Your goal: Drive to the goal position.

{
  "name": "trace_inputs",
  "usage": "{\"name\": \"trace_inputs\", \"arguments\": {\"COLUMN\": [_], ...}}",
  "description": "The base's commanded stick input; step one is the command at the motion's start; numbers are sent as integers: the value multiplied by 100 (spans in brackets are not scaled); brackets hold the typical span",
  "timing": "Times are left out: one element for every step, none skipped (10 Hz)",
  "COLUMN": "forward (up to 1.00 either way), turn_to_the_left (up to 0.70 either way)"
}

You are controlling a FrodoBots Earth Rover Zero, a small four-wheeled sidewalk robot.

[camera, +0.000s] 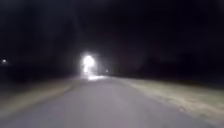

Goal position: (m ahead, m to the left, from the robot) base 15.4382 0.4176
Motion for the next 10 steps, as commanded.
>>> {"name": "trace_inputs", "arguments": {"forward": [100,100,100,100,100,100,100,100,100,100], "turn_to_the_left": [20,17,10,5,3,7,20,26,26,26]}}
